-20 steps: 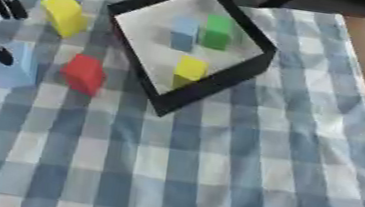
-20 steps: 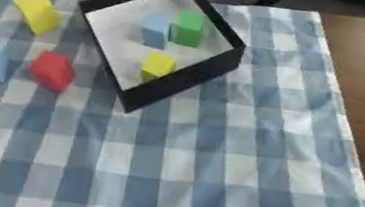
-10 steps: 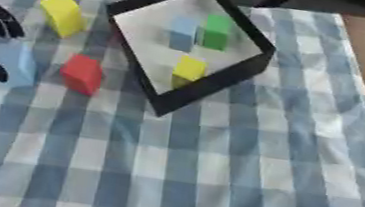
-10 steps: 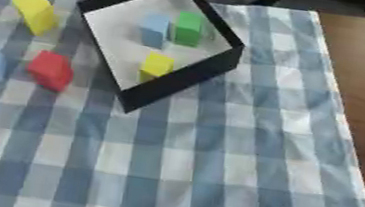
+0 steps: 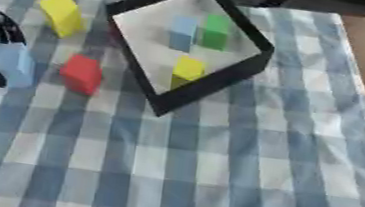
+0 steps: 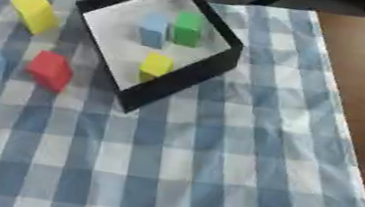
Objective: Pick up objects on the table and place them in the box.
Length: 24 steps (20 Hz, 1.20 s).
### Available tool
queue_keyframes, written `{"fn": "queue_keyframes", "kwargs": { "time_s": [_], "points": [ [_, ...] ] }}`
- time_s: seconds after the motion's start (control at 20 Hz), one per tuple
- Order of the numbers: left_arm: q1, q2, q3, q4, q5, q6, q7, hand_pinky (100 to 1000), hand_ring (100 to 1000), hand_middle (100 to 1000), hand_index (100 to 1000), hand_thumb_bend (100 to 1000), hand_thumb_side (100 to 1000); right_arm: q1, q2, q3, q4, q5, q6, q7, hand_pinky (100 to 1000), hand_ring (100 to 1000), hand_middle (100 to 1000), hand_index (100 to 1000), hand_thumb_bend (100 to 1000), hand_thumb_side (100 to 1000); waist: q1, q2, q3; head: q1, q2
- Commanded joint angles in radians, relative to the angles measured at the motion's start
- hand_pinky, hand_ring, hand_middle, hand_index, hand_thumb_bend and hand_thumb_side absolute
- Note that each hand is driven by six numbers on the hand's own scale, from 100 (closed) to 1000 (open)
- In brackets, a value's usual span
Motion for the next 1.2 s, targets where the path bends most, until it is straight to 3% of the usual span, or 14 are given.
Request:
{"fn": "queue_keyframes", "kwargs": {
  "time_s": [0.05,0.1,0.35,0.6,0.85,1.2],
  "points": [
    [-0.013,0.028,-0.003,-0.038,0.005,0.009,0.0,699,710,643,724,253,100,-0.008,-0.017,-0.014,-0.004,0.005,0.0,-0.003,882,754,684,735,100,564,0.007,-0.013,-0.001,0.003,-0.007],
    [-0.014,0.031,-0.004,-0.055,0.006,0.014,0.006,694,704,637,714,198,100,-0.007,-0.017,-0.014,-0.003,0.005,0.0,-0.003,882,753,683,735,100,563,0.007,-0.013,-0.001,0.003,-0.006],
    [-0.033,0.06,0.008,-0.22,0.016,0.054,0.026,690,694,627,704,186,100,-0.005,-0.022,-0.015,-0.005,0.005,-0.004,0.0,888,755,684,737,100,555,0.007,-0.015,0.001,-0.001,-0.001],
    [-0.117,0.041,0.035,-0.35,0.036,0.09,0.044,683,684,614,693,189,100,-0.016,-0.031,-0.016,-0.01,-0.005,-0.013,0.006,890,758,687,740,100,547,0.008,-0.023,0.004,-0.01,0.002],
    [-0.211,-0.043,0.033,-0.351,0.019,0.093,0.061,676,676,604,686,196,100,-0.036,-0.034,-0.009,-0.006,-0.009,-0.022,0.012,890,764,694,746,100,537,0.009,-0.032,-0.003,-0.011,-0.002],
    [-0.313,-0.195,0.023,-0.246,-0.085,0.072,0.108,668,667,598,680,221,100,-0.069,-0.025,0.008,-0.001,-0.021,-0.025,0.027,892,769,701,752,100,536,0.011,-0.03,-0.035,-0.003,-0.012]
  ]
}}
